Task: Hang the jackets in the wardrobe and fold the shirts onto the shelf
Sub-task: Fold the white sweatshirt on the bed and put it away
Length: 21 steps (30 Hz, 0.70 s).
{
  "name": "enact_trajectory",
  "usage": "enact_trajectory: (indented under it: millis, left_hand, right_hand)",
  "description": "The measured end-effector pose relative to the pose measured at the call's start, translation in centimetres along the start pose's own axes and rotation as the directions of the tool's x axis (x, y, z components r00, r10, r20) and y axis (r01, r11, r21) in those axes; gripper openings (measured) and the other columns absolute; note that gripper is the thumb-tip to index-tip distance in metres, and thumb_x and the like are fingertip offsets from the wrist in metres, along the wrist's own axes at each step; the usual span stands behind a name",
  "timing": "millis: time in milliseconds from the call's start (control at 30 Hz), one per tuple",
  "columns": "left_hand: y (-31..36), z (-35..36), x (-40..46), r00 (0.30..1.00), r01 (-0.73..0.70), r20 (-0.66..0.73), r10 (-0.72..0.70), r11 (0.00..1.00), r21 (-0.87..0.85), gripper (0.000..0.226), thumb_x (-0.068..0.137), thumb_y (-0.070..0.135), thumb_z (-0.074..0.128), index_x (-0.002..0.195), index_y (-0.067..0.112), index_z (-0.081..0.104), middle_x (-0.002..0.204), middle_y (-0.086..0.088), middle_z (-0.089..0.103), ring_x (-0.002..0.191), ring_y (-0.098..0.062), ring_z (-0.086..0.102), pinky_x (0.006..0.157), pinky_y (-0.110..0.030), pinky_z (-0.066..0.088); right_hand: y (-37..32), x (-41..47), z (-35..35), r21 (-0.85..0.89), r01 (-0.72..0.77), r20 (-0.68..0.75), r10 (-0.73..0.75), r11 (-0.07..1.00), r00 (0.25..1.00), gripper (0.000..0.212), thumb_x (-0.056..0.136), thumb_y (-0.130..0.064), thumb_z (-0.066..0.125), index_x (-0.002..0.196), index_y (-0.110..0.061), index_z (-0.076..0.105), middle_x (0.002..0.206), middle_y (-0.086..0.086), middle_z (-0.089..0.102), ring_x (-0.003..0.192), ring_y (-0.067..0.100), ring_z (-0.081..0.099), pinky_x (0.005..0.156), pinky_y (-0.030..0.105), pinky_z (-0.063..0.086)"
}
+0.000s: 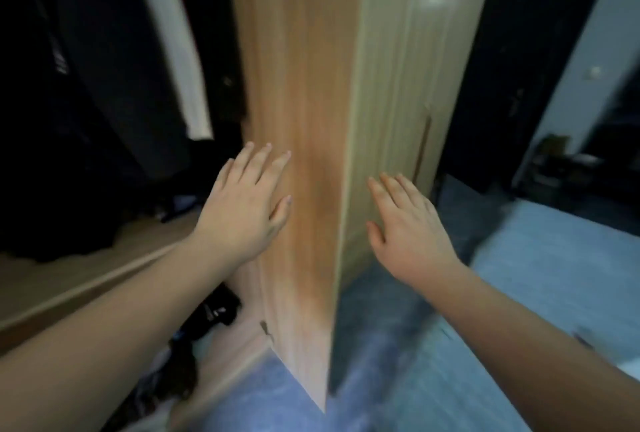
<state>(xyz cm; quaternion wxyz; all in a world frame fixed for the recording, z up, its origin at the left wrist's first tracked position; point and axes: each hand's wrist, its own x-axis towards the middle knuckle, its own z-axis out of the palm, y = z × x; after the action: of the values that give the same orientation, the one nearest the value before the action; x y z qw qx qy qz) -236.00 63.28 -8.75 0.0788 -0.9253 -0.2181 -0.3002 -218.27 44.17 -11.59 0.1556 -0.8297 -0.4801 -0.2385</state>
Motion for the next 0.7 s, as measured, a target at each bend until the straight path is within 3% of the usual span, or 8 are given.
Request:
enact_trajectory:
  millis: [167,333,400,567,700]
  left_hand:
    - [17.5,5.7,-3.7,0.982,-0.099,0.139,0.130,0.972,-0.214,0.064,0.093,0.050,0.037,0.152,0.028,0.024,0.159,-0.006,0.028,0.149,-0.027,0.018,0.117,-0.047,0.025]
    - [31.8,9.0,-7.3,0.921,-0.242,0.210,0.327,0.906,-0.347,0.067,0.092,0.054,0.027,0.154,0.029,0.022,0.160,-0.006,0.027,0.149,-0.028,0.017,0.118,-0.049,0.023]
    - [36.0,9.6,-8.0,0.897,-0.295,0.209,0.391,0.879,-0.375,0.067,0.092,0.053,0.027,0.153,0.026,0.026,0.158,-0.009,0.030,0.148,-0.031,0.020,0.116,-0.051,0.027]
    - [43.9,10.9,-9.0,0.845,-0.351,0.209,0.492,0.806,-0.477,0.066,0.093,0.049,0.032,0.152,0.020,0.031,0.155,-0.014,0.034,0.145,-0.037,0.025,0.112,-0.055,0.031]
    - [48.5,13.5,-9.5,0.783,-0.395,0.231,0.577,0.749,-0.531,0.066,0.091,0.048,0.033,0.150,0.018,0.034,0.154,-0.016,0.036,0.143,-0.039,0.028,0.110,-0.056,0.033]
  right_hand:
    - [12.1,-15.8,-3.6,-0.077,-0.189,0.084,0.196,0.979,0.977,0.066,0.090,-0.036,0.052,0.151,-0.018,0.033,0.155,0.007,0.037,0.146,0.029,0.028,0.114,0.047,0.034]
    - [21.4,-30.1,-8.4,-0.187,-0.402,0.151,0.430,0.896,0.890,0.063,0.092,-0.036,0.048,0.151,-0.016,0.035,0.156,0.010,0.037,0.146,0.033,0.028,0.115,0.050,0.031]
    - [24.0,-34.2,-10.3,-0.227,-0.437,0.154,0.475,0.870,0.866,0.064,0.088,-0.038,0.043,0.148,-0.015,0.039,0.153,0.012,0.040,0.144,0.034,0.032,0.115,0.048,0.031]
    - [28.3,-41.2,-12.5,-0.267,-0.575,0.099,0.616,0.773,0.782,0.065,0.082,-0.025,0.069,0.141,-0.011,0.049,0.147,0.017,0.048,0.138,0.039,0.040,0.109,0.049,0.037]
    - [30.5,-45.4,-12.2,-0.279,-0.642,0.106,0.688,0.714,0.718,0.064,0.082,-0.025,0.068,0.141,-0.010,0.048,0.146,0.019,0.048,0.138,0.040,0.039,0.110,0.050,0.036]
